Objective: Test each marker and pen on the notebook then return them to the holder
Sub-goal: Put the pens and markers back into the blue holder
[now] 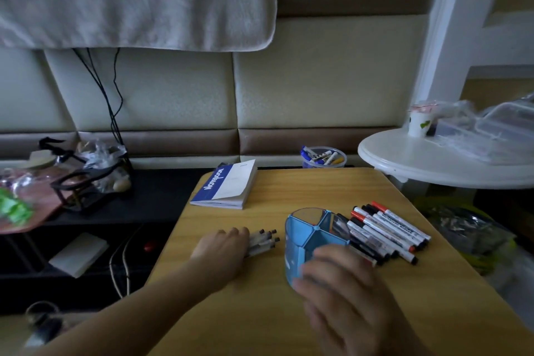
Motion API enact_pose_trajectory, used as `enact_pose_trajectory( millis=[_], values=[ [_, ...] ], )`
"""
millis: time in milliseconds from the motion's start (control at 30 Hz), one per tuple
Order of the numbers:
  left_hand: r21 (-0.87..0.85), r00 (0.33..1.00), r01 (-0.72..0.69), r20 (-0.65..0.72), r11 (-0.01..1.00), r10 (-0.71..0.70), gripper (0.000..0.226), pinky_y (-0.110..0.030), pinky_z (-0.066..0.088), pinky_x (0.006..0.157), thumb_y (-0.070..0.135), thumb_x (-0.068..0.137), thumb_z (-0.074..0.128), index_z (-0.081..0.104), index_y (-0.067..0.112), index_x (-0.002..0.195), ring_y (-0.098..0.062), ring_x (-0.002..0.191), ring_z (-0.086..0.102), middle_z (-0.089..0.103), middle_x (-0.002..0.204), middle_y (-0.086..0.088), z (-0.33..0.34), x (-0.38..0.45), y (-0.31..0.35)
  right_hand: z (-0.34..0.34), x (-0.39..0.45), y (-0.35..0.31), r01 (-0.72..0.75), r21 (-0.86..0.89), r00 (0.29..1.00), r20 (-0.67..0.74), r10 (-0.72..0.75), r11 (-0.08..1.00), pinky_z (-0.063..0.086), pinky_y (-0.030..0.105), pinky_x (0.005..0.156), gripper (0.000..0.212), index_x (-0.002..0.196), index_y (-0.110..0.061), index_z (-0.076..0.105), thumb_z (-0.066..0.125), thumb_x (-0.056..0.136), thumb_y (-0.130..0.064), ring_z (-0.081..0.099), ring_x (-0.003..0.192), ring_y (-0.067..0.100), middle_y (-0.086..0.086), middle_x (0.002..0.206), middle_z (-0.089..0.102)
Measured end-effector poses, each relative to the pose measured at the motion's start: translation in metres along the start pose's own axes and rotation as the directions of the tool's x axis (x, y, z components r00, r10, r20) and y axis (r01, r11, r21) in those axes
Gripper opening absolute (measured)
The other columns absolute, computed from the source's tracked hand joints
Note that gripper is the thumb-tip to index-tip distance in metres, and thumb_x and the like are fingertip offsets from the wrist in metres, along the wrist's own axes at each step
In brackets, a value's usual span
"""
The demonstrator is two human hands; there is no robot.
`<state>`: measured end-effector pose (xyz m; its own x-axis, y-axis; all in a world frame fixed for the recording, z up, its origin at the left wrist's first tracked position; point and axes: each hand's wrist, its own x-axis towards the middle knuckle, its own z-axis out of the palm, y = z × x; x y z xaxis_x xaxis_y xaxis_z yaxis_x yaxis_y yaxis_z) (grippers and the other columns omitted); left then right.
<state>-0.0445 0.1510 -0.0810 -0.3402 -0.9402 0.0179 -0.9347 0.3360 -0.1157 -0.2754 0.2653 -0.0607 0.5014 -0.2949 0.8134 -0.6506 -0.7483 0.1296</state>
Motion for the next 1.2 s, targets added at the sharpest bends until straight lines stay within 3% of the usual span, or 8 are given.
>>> enact_pose_trajectory(
  millis=[167,333,633,800,900,1000,1100,1200],
  values=[
    [0.176,0.964,-0.18,-0.166,0.968,0.21,0.04,-0.029,0.052,0.069,0.024,0.096,0.056,0.037,0.017,0.131,-0.018,0.094,0.06,0.049,0.122,-0.004,0.01,-0.034,-0.008,0.056,0.006,-0.051,-0.225,0.024,0.93,0.303,0.207,0.974,0.054,0.035,0.093,0.049,0.135,-0.011,0.045,0.052,0.089,-0.022,0.056,0.125,0.019,0.003,0.13,0.064],
    [0.204,0.844,-0.4,-0.298,0.893,0.446,0.032,-0.028,0.053,0.053,0.031,0.082,0.068,0.053,0.02,0.108,-0.011,0.064,0.058,0.058,0.091,0.004,0.012,-0.055,-0.036,0.082,0.044,-0.054,-0.442,-0.22,0.633,0.609,0.477,0.869,0.025,0.044,0.117,0.06,0.153,-0.004,0.004,0.031,0.099,-0.007,0.018,0.146,0.032,0.015,0.158,0.02],
    [0.358,0.747,-0.433,-0.371,0.827,0.552,0.038,-0.028,0.05,0.054,0.032,0.073,0.074,0.058,0.019,0.104,-0.014,0.063,0.059,0.061,0.086,0.003,0.0,-0.053,-0.043,0.101,0.063,-0.049,-0.488,-0.235,0.488,0.725,0.486,0.841,0.047,0.037,0.083,0.026,0.126,-0.011,0.042,0.044,0.1,-0.016,0.055,0.107,0.027,0.01,0.123,0.052],
    [0.365,0.686,-0.24,-0.592,0.9,0.423,0.078,-0.057,0.039,0.102,0.058,0.073,0.069,0.043,0.026,0.139,-0.031,0.125,0.047,0.051,0.133,-0.004,0.001,-0.057,-0.043,0.099,0.057,-0.043,-0.681,-0.091,0.494,0.675,0.548,0.726,0.051,0.033,0.078,0.019,0.119,-0.018,0.045,0.044,0.1,-0.02,0.06,0.098,0.02,0.003,0.111,0.058],
    [-0.173,0.527,-0.262,-0.85,0.95,-0.01,0.104,-0.06,0.028,0.11,0.068,0.067,0.071,0.022,0.02,0.144,-0.037,0.137,0.03,0.03,0.145,-0.013,0.008,-0.072,-0.033,0.098,0.054,-0.04,-0.755,0.005,0.49,0.669,0.559,0.656,0.05,0.03,0.069,0.007,0.107,-0.024,0.044,0.043,0.1,-0.028,0.057,0.083,0.012,-0.006,0.093,0.054],
    [-0.897,0.641,-0.209,-0.426,0.389,-0.638,0.134,-0.045,0.021,0.117,0.075,0.047,0.078,0.001,0.036,0.148,-0.021,0.146,0.018,0.007,0.156,0.006,-0.002,-0.071,-0.016,0.099,0.054,-0.043,-0.796,0.105,0.505,0.658,0.559,0.596,0.048,0.027,0.065,0.009,0.104,-0.028,0.044,0.042,0.1,-0.035,0.055,0.08,0.008,-0.01,0.091,0.054],
    [-0.909,0.839,-0.244,-0.023,-0.338,-0.544,0.105,-0.045,0.046,0.101,0.041,0.056,0.089,0.027,0.04,0.141,-0.025,0.12,0.057,0.046,0.144,-0.012,-0.017,-0.052,-0.011,0.098,0.058,-0.051,-0.823,0.164,0.5,0.663,0.558,0.544,0.041,0.024,0.058,0.013,0.106,-0.029,0.043,0.042,0.1,-0.04,0.055,0.079,0.007,-0.009,0.091,0.055],
    [-0.816,0.914,-0.24,-0.006,-0.526,-0.406,0.042,-0.043,0.051,0.075,0.006,0.082,0.072,0.055,0.012,0.12,-0.024,0.07,0.063,0.065,0.083,-0.013,-0.027,-0.042,-0.001,0.1,0.059,-0.052,-0.837,0.139,0.464,0.692,0.553,0.53,0.042,0.022,0.061,0.018,0.109,-0.03,0.042,0.048,0.097,-0.043,0.055,0.082,0.005,-0.009,0.096,0.055]
  ],
)
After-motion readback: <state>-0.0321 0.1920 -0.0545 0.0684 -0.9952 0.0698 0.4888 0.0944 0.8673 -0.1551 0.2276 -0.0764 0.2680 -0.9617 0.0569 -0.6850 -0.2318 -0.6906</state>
